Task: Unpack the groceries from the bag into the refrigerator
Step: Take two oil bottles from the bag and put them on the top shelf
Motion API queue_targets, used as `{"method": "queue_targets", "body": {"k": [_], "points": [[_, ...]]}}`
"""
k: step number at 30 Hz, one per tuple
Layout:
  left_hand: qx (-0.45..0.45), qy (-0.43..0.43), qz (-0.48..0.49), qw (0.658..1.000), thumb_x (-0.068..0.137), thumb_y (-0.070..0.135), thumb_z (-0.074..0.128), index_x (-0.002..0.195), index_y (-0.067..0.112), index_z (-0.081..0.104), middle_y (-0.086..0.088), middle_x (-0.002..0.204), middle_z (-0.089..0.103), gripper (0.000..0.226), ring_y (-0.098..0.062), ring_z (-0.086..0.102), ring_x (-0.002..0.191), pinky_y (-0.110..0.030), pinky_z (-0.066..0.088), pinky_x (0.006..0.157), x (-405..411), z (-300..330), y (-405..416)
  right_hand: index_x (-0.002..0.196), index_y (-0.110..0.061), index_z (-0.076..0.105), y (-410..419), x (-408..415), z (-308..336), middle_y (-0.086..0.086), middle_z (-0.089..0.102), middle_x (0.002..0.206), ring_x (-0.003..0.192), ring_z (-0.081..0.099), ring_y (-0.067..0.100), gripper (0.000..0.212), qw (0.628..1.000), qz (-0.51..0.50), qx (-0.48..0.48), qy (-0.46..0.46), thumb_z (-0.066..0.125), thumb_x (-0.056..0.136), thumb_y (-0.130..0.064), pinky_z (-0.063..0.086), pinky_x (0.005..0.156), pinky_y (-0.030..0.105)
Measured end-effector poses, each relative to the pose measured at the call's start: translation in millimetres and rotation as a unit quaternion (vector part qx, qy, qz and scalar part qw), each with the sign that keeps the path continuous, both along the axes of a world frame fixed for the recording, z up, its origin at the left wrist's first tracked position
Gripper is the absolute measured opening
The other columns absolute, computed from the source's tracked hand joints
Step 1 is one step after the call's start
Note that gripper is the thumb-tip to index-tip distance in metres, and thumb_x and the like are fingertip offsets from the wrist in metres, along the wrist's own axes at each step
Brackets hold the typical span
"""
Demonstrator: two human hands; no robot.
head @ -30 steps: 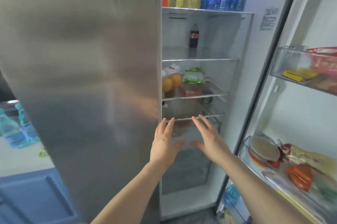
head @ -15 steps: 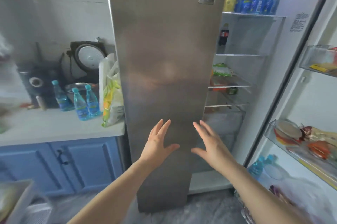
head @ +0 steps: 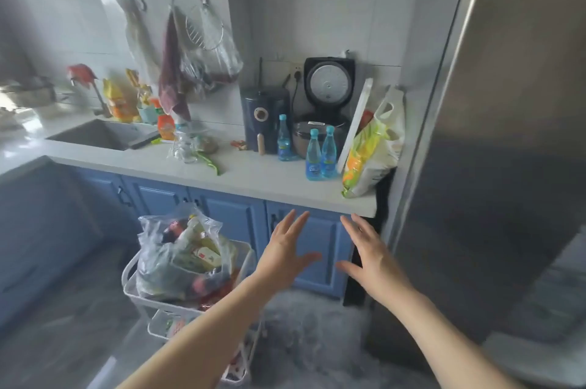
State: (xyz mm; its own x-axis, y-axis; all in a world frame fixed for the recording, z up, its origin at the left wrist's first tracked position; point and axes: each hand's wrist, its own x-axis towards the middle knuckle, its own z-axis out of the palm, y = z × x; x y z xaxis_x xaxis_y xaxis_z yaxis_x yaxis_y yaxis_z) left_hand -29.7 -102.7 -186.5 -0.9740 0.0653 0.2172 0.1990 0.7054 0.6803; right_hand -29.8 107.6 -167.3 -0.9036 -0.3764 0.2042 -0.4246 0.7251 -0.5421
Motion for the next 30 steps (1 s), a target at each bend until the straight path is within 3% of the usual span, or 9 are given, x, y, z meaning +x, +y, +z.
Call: {"method": "queue_targets", "body": {"k": [9,13,18,23,28,30], "points": [[-0.027,-0.028,0.122,0.992,0.08,0.037,0.072,0.147,0.035,0.025,0.001,0.158,0.015,0.082,-0.019,0.02,0.143,-0.04,0.029,0.114,27,-26,-167,0.152,-0.033,0.012,-157,-11,-21,-0.01,0.001,0.16,0.146,0.011,0.011,0.086,0.995,0.1,0.005,-0.029,0.069,0.087,-0.03,0.021,0.116,0.032],[-0.033,-0.041,0.144,0.988,0.079,0.035,0.073,0.147,0.033,0.025,0.007,0.158,0.014,0.083,-0.006,0.034,0.129,-0.031,0.033,0.106,14,-41,-241,0.152,-0.034,0.009,-233,-32,-42,-0.01,-0.001,0.16,0.147,0.007,0.01,0.087,0.993,0.112,0.015,-0.038,0.067,0.087,-0.033,0.021,0.118,0.035],[-0.042,-0.06,0.119,0.99,0.078,0.043,0.072,0.146,0.032,0.027,0.001,0.157,0.021,0.082,-0.019,0.022,0.144,-0.045,0.028,0.115,-35,-77,-338,0.15,-0.044,0.0,-338,-70,-85,-0.014,-0.003,0.159,0.143,0.022,0.01,0.09,0.992,0.106,0.018,-0.065,0.064,0.088,-0.025,0.04,0.107,0.027],[-0.032,-0.089,0.091,0.991,0.078,0.046,0.068,0.147,0.036,0.023,0.007,0.158,0.014,0.083,-0.013,0.018,0.144,-0.042,0.028,0.115,-76,-110,-384,0.151,-0.042,0.003,-404,-104,-116,-0.017,-0.001,0.159,0.145,0.011,0.006,0.084,0.991,0.089,0.019,-0.103,0.061,0.09,-0.032,0.013,0.119,0.032],[-0.005,-0.114,0.094,0.989,0.081,0.041,0.069,0.147,0.035,0.025,0.005,0.158,0.017,0.078,-0.012,0.017,0.144,-0.039,0.024,0.117,-109,-143,-401,0.15,-0.043,0.006,-432,-126,-155,-0.018,0.001,0.159,0.144,0.011,0.004,0.079,0.986,0.09,0.013,-0.142,0.055,0.089,-0.052,0.019,0.117,0.026],[0.02,-0.119,0.1,0.988,0.083,0.039,0.069,0.147,0.032,0.026,0.004,0.157,0.019,0.077,-0.012,0.014,0.145,-0.037,0.02,0.118,-120,-154,-401,0.15,-0.043,0.007,-437,-135,-168,-0.017,0.005,0.159,0.144,0.009,0.004,0.077,0.985,0.085,0.022,-0.151,0.055,0.091,-0.048,0.015,0.116,0.024]]}}
